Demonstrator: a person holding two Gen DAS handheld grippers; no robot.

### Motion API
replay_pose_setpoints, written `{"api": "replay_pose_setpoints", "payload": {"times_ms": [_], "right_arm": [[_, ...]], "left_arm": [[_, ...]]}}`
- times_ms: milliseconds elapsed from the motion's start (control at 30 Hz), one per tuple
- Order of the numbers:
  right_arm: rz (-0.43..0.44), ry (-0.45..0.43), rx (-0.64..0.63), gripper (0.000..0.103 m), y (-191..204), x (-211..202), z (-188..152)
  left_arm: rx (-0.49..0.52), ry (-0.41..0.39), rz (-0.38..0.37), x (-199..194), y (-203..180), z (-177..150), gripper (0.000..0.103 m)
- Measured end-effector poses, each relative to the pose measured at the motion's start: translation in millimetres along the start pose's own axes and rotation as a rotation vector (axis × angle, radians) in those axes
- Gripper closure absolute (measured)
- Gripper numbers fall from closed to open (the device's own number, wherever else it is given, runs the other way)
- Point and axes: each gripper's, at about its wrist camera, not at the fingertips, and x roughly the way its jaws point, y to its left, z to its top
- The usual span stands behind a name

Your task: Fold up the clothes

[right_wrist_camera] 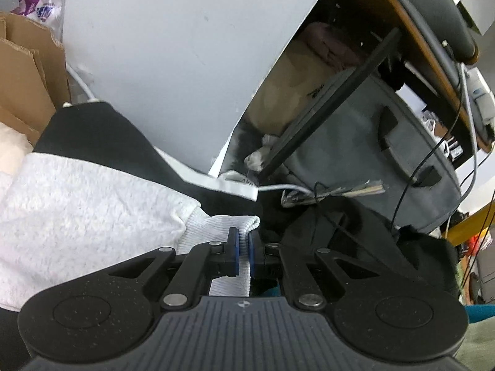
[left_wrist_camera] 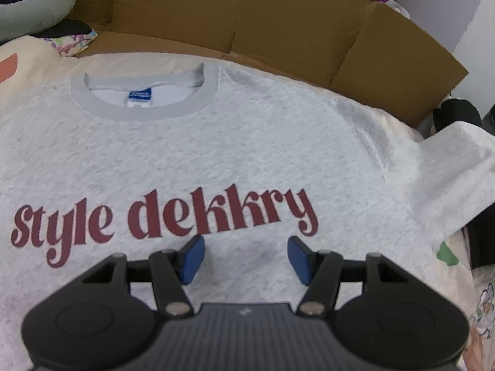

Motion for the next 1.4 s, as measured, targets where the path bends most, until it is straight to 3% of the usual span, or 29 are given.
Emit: {"api": "replay_pose_setpoints", "payload": {"times_ms": [367,600,700,867,1133,1267,1400], "right_arm": [[-0.003,-0.106,-0.081,0.100,-9,-105,48],[-0.048,-0.116,-0.073,0.100,-17,-149,70],[-0.055,-0.068,-0.068,0.100,-22,-134,62],[-0.040,0.065,-0.054,0.100,-27,-72,32],[-0.020,0.205,-0.070,0.098,-23,8,1],[-0.085,0.184,-0.088,0.090,-20,3,0],[-0.035,0.143,-0.069,0.090,-17,-21,4]], "left_arm": [[-0.021,-0.030,-0.039,4,-17,8,0.041],[-0.001,-0.024,-0.067,10,-32,5,0.041],[0.014,-0.016,-0.071,14,-37,4,0.041],[0.039,-0.007,-0.074,16,-42,4,0.041],[0.045,0.012,-0.058,19,-41,2,0.041],[0.041,0.011,-0.059,17,-41,2,0.041],[0.025,0.005,-0.059,17,-41,3,0.041]]}}
